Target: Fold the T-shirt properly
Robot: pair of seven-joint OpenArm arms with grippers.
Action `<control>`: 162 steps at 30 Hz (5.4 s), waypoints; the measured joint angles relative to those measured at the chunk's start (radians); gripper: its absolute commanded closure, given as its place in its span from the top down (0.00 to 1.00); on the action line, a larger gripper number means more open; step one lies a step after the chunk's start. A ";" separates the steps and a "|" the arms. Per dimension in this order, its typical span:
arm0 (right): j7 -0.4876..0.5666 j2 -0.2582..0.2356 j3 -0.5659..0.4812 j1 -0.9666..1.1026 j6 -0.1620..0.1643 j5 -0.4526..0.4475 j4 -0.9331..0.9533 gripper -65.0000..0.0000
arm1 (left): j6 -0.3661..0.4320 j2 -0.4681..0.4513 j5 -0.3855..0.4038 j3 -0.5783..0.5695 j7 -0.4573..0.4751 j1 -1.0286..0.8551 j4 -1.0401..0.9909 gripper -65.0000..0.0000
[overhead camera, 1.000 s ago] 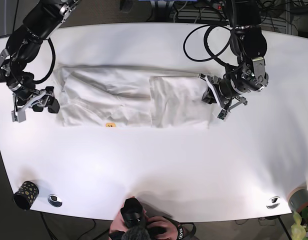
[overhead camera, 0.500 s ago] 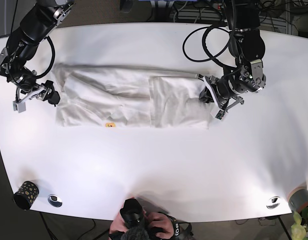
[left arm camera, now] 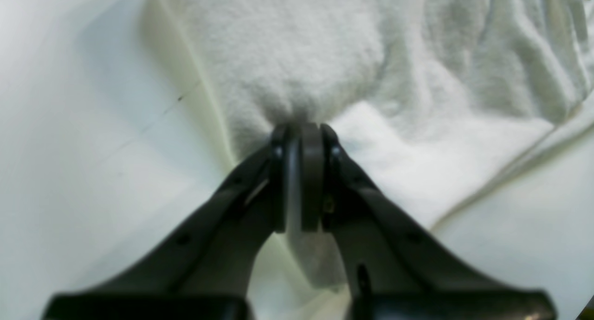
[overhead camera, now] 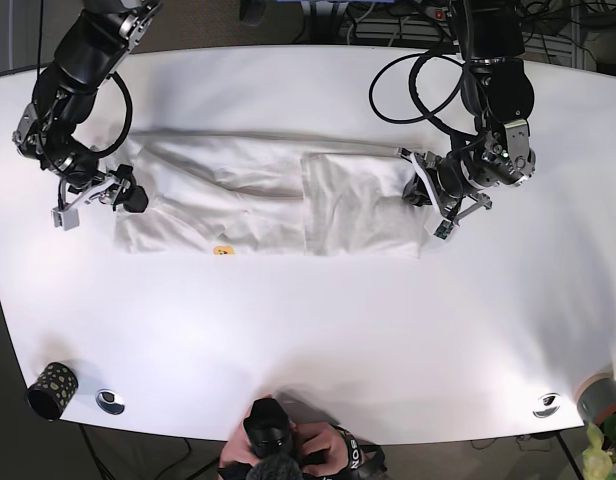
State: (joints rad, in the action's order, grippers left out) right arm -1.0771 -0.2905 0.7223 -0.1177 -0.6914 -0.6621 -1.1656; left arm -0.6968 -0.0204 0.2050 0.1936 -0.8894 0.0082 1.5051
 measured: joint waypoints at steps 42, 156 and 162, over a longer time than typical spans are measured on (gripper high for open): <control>-0.010 0.005 -0.090 0.132 -0.004 0.005 -0.407 0.00 | 0.001 -0.021 0.034 -0.182 0.058 0.024 -0.090 0.04; 0.160 0.108 -0.787 -0.097 0.003 -0.085 -0.132 0.42 | 0.004 -0.203 0.237 -0.288 0.255 -0.033 0.022 0.04; 0.224 0.107 -0.863 -0.055 0.003 -0.082 -0.084 0.42 | 0.004 -0.203 0.238 -0.288 0.258 -0.030 0.023 0.04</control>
State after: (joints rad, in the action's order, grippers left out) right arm -0.8536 -0.1833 -0.1406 -0.1726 -0.6884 -0.7441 -1.2495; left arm -0.6930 -0.2234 0.4427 -0.0940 -0.6315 -0.0219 1.5280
